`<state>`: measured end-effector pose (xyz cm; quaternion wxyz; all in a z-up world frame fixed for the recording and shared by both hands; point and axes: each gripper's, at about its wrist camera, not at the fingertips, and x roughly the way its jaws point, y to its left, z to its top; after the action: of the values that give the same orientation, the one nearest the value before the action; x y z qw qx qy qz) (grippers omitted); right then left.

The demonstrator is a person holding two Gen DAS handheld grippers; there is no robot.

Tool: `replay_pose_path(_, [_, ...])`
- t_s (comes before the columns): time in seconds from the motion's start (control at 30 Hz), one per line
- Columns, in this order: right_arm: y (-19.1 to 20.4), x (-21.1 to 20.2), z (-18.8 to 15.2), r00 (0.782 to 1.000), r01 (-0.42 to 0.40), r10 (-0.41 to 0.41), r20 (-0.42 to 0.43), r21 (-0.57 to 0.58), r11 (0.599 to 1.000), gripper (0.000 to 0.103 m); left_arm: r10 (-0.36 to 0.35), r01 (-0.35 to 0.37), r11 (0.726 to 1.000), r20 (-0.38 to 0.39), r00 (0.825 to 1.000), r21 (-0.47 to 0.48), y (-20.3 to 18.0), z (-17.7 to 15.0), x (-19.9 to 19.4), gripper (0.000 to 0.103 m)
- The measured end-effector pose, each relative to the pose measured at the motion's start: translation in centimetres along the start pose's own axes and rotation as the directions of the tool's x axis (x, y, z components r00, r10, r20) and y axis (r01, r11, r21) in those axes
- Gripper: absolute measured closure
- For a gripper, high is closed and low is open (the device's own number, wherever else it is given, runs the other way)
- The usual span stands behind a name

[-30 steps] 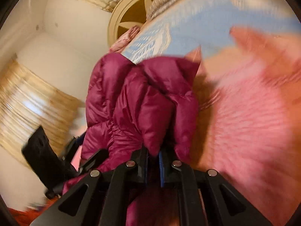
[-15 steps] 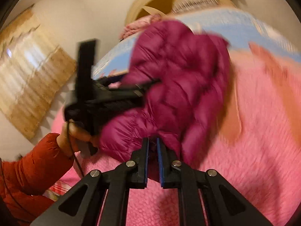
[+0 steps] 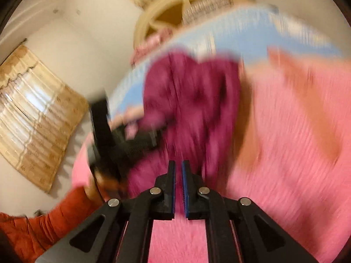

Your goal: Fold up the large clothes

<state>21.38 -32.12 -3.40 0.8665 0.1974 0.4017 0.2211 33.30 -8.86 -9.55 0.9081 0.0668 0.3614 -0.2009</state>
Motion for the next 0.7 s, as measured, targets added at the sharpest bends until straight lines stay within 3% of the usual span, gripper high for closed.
replay_pose_path(0.07, [0.8, 0.3, 2.8, 0.994, 0.102, -0.099, 0.056, -0.066, 0.993, 0.098, 0.005, -0.005, 1.000, 0.005, 1.000, -0.005, 0.1, 0.0, -0.1, 0.000])
replay_pose_path(0.17, [-0.3, 3.8, 5.6, 0.977, 0.208, -0.204, 0.066, -0.069, 0.976, 0.098, 0.013, -0.013, 1.000, 0.003, 1.000, -0.016, 0.2, 0.0, -0.2, 0.000])
replay_pose_path(0.33, [-2.0, 10.4, 7.8, 0.977, 0.213, -0.212, 0.019, -0.097, 0.972, 0.098, 0.015, -0.017, 0.999, -0.023, 1.000, -0.050, 0.9, 0.6, -0.3, 0.000])
replay_pose_path(0.43, [-3.6, 14.9, 7.7, 0.968, 0.233, -0.239, -0.074, -0.077, 0.969, 0.098, 0.007, -0.011, 0.996, -0.039, 0.999, -0.085, 1.6, 1.0, -0.2, 0.000])
replay_pose_path(0.6, [-5.4, 15.1, 7.0, 0.985, 0.161, -0.160, -0.068, 0.009, 0.987, 0.098, 0.025, -0.029, 0.996, -0.043, 0.999, -0.079, 1.4, 1.1, 0.0, 0.000])
replay_pose_path(0.7, [-5.6, 14.1, 6.9, 0.986, 0.157, -0.154, -0.056, 0.044, 0.987, 0.098, 0.021, -0.025, 0.996, -0.045, 0.999, -0.081, 1.4, 1.1, -0.3, 0.000])
